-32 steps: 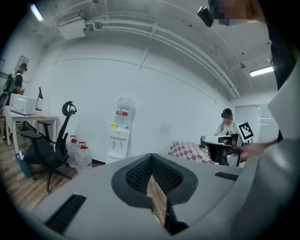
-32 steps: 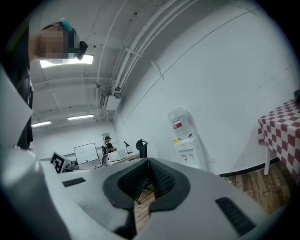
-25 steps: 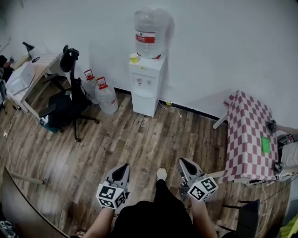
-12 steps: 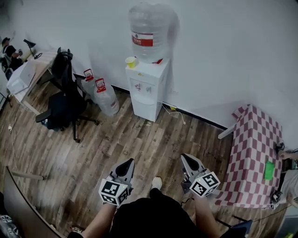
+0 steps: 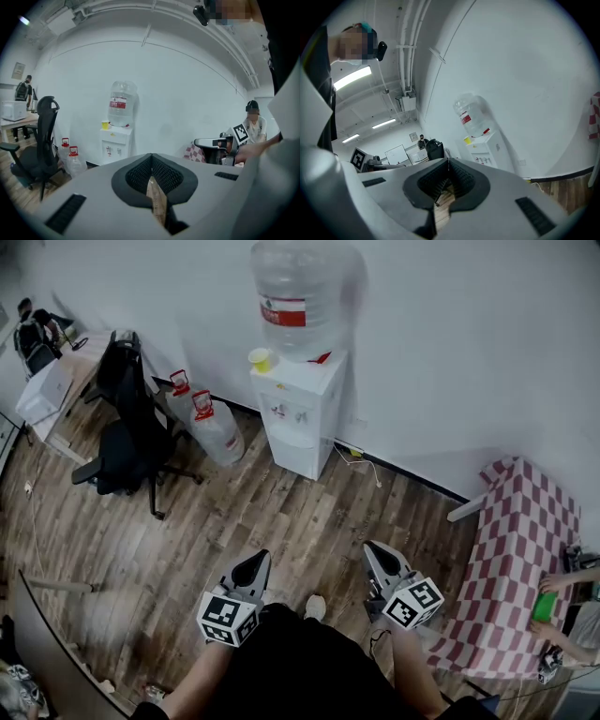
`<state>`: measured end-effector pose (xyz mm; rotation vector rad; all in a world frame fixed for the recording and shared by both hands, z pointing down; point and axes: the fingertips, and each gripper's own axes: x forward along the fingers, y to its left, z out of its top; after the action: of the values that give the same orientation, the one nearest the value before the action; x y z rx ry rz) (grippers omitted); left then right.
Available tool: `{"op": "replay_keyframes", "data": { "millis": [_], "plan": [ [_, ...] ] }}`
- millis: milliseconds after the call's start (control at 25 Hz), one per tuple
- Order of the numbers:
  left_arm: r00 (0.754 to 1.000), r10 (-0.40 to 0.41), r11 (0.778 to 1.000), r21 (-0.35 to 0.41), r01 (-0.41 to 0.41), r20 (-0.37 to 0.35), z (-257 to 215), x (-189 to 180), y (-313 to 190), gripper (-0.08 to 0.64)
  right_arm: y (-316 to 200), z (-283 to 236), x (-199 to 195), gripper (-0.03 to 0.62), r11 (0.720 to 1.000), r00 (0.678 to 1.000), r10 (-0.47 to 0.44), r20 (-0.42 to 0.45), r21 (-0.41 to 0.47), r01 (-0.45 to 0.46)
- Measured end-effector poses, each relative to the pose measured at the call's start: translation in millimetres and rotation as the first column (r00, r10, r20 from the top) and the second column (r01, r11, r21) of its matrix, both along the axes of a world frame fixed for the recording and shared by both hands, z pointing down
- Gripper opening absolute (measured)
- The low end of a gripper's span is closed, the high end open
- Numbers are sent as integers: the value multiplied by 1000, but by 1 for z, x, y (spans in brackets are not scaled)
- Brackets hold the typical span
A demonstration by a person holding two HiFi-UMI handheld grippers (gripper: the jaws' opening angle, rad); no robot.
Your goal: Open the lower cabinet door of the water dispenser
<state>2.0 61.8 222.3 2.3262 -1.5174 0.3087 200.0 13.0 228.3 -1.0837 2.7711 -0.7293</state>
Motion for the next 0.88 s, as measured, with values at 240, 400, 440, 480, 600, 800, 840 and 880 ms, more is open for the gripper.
{"op": "replay_keyframes", "data": {
  "millis": [240,400,440,480,600,800,840,880],
  "plan": [
    [1000,29,999,-20,-29,-7,2,-1,-31,14,-23,-3,-2,23,1000,1000,26,3,-4,-26],
    [997,72,997,-7,-72,-30,4,-2,-69,14,-45,-5,1,23,997,997,80,-11,3,-80],
    [996,83,997,-2,-83,-36,4,-2,-79,14,-51,-7,0,23,996,996,90,-12,7,-90],
    [995,94,996,4,-94,-42,4,-4,-89,14,-57,-9,-1,25,995,995,97,-14,11,-97],
    [990,128,992,12,-127,-63,4,-11,-117,14,-76,-14,-11,25,994,993,112,-24,17,-112],
    [983,169,986,22,-167,-75,4,-33,-163,14,-113,-21,-38,25,992,992,121,-34,35,-119],
    [981,175,985,24,-173,-82,4,-36,-171,14,-119,-21,-42,25,992,991,124,-41,34,-123],
    [979,184,983,27,-182,-90,4,-38,-178,14,-125,-21,-45,25,991,990,131,-49,31,-130]
  ]
}}
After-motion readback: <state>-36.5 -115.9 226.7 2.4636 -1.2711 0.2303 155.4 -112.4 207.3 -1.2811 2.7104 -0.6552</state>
